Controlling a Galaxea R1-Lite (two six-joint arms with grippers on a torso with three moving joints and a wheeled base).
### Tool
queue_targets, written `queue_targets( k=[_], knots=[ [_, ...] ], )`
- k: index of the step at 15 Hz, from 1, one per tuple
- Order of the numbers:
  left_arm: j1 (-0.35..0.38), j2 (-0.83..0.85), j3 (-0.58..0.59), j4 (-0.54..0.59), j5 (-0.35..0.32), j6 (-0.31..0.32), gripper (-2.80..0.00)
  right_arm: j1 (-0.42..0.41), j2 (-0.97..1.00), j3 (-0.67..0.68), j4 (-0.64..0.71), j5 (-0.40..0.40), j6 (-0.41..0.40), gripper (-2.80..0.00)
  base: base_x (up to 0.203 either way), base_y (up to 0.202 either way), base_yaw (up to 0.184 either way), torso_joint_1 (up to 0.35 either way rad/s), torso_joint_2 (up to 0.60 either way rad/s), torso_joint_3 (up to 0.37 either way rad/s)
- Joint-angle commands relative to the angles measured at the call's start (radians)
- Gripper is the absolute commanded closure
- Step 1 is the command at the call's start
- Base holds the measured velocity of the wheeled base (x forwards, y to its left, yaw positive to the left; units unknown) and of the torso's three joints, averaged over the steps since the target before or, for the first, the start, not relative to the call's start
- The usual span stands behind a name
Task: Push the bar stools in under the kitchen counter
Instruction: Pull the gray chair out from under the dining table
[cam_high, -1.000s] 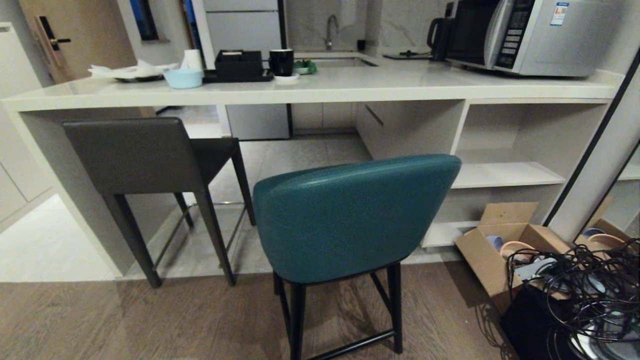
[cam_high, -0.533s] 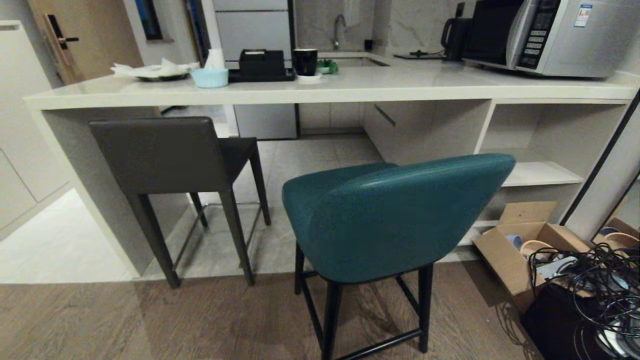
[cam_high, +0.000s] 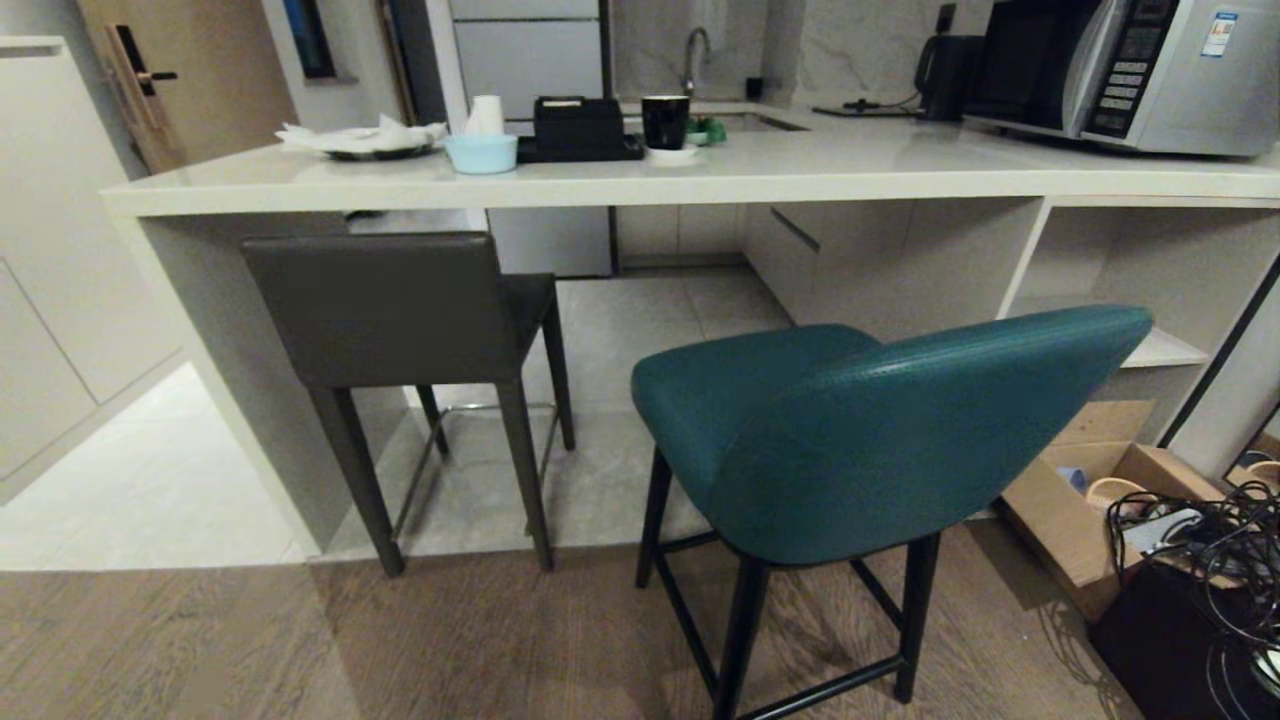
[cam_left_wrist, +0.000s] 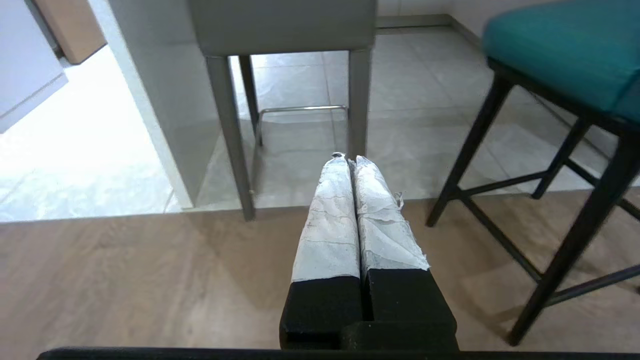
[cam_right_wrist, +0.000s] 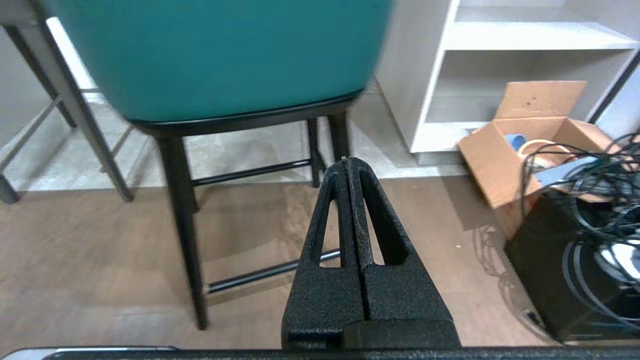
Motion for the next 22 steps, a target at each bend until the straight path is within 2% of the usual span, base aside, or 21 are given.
queue_targets(
  k=[1,22],
  knots=[
    [0.0,0.001,0.018,-0.001,0.0,0.0,0.0,0.0,0.002,0.0,0.0,0.0,-0.001,0.0,0.0,0.198,-0.001,0.003,0.0,0.002],
    [0.0,0.001,0.018,-0.001,0.0,0.0,0.0,0.0,0.002,0.0,-0.001,-0.006,0.022,0.0,0.0,0.197,-0.002,0.003,0.0,0.002]
  ],
)
